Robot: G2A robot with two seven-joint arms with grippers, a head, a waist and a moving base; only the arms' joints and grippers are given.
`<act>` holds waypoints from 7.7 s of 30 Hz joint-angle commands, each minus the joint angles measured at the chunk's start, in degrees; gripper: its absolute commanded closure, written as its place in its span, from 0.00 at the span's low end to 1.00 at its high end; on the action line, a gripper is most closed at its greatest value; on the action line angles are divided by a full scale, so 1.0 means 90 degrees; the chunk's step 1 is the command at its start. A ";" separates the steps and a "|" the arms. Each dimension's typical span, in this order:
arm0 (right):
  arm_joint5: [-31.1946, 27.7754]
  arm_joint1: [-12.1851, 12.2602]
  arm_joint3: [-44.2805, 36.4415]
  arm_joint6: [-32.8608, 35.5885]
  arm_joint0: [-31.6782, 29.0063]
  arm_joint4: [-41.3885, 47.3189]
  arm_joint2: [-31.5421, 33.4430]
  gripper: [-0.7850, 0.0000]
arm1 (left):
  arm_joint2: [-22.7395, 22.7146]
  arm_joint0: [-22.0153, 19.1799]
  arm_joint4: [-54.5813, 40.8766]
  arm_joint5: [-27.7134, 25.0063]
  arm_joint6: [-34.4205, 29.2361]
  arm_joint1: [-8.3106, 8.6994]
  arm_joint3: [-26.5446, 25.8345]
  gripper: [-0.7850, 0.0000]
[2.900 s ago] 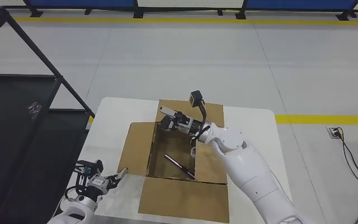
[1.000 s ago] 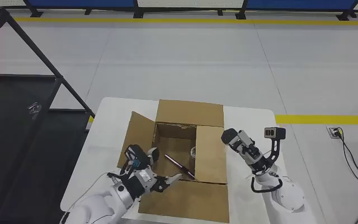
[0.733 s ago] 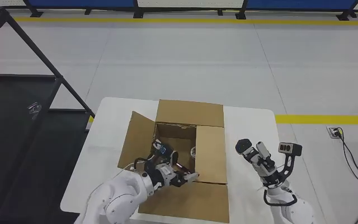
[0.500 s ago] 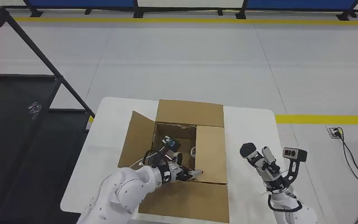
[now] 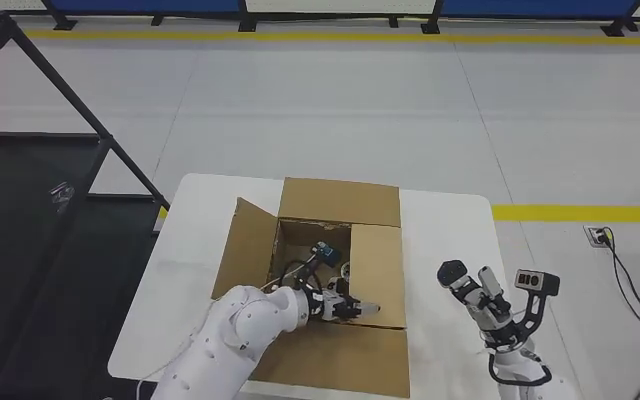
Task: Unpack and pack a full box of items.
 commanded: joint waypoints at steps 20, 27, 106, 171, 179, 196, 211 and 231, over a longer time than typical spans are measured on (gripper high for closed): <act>-0.0077 0.0058 0.0032 -0.0203 0.0346 0.0062 -0.0291 0.00 | -0.0536 0.0420 -0.0596 -0.0551 0.0062 0.0116 -0.1007 0.00; -0.0817 0.0070 -0.0010 -0.0281 0.0049 0.0790 -0.0071 0.00 | -0.0487 0.0644 -0.0483 -0.0773 0.0351 0.0127 -0.1630 0.00; -0.2457 0.0028 -0.0563 -0.1294 -0.2190 0.1129 0.0939 0.00 | 0.2837 -0.1972 0.0525 0.0643 0.0847 -0.1928 0.1520 0.00; 0.2020 -0.0264 -0.2812 -0.2331 0.0073 -0.8515 -0.2035 0.00 | -0.4474 0.4735 -0.0537 -0.1303 0.3069 -0.0337 -0.3730 0.00; 0.3458 -0.0409 -0.2171 -0.1120 0.1277 -0.9902 -0.3258 0.00 | -0.5329 0.5279 -0.1414 -0.1608 0.3167 -0.0283 -0.3599 0.00; 0.5075 -0.0624 -0.1438 0.0777 0.2457 -1.1255 -0.4240 0.00 | -0.5262 0.5071 -0.1649 -0.1100 0.3227 -0.0274 -0.3637 0.00; 0.6371 -0.1337 0.2038 0.4080 0.5051 -1.1324 -0.5239 0.00 | -0.5495 0.5151 -0.2072 -0.0973 0.3277 -0.0261 -0.3573 0.00; 0.6545 -0.1767 0.3757 0.3389 0.5428 -1.0730 -0.5231 0.00 | -0.5495 0.5151 -0.2072 -0.0973 0.3277 -0.0261 -0.3573 0.00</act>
